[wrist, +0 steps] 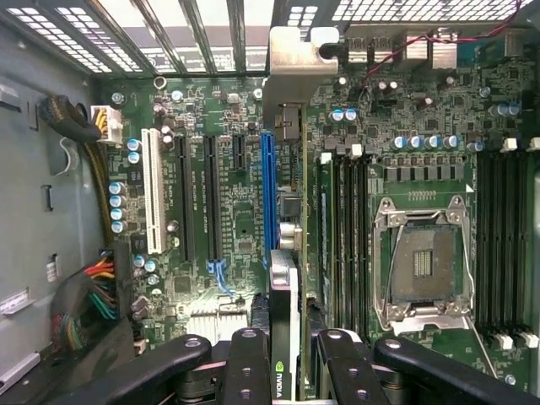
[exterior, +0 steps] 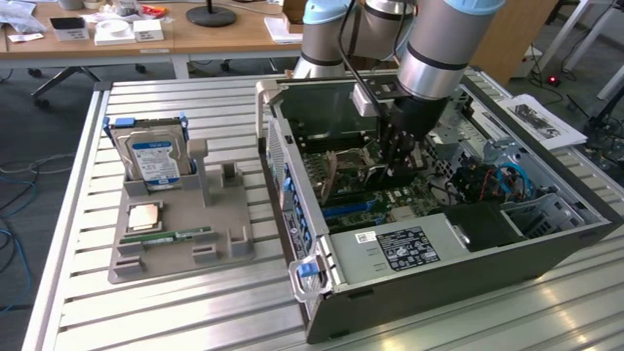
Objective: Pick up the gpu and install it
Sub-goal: 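Insert the gpu into the slot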
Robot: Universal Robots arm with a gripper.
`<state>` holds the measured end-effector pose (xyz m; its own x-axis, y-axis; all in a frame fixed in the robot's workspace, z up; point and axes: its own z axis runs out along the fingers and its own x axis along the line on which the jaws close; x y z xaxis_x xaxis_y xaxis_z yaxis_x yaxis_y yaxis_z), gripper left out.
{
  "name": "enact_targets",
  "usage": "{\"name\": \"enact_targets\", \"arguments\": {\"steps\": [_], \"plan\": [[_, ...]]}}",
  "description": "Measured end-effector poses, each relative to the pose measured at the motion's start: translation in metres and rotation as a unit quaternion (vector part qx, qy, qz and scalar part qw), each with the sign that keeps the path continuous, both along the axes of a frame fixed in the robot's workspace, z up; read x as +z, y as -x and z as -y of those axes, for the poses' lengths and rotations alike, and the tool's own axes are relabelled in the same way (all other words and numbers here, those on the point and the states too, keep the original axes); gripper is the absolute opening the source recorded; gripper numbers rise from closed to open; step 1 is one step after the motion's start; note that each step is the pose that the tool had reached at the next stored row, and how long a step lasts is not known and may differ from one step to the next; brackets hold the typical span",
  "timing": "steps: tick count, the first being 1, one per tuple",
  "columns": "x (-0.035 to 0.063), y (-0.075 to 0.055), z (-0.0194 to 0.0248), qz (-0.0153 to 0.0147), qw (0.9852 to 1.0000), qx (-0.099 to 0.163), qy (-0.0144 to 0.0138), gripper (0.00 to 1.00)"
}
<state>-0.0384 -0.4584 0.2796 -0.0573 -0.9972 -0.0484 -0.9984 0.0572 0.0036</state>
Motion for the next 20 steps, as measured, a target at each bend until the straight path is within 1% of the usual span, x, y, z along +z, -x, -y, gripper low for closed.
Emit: {"name": "enact_targets", "arguments": {"steps": [4,11,20], "plan": [[-0.0006,0.0008,0.0000,0.0000,1.0000,0.000,0.0001,0.27],[-0.0024,0.0066,0.0001,0.0001,1.0000,0.000,0.0000,0.27],[-0.0035,0.0091,0.0005,0.0002,1.0000,0.001,0.0001,0.27]]}}
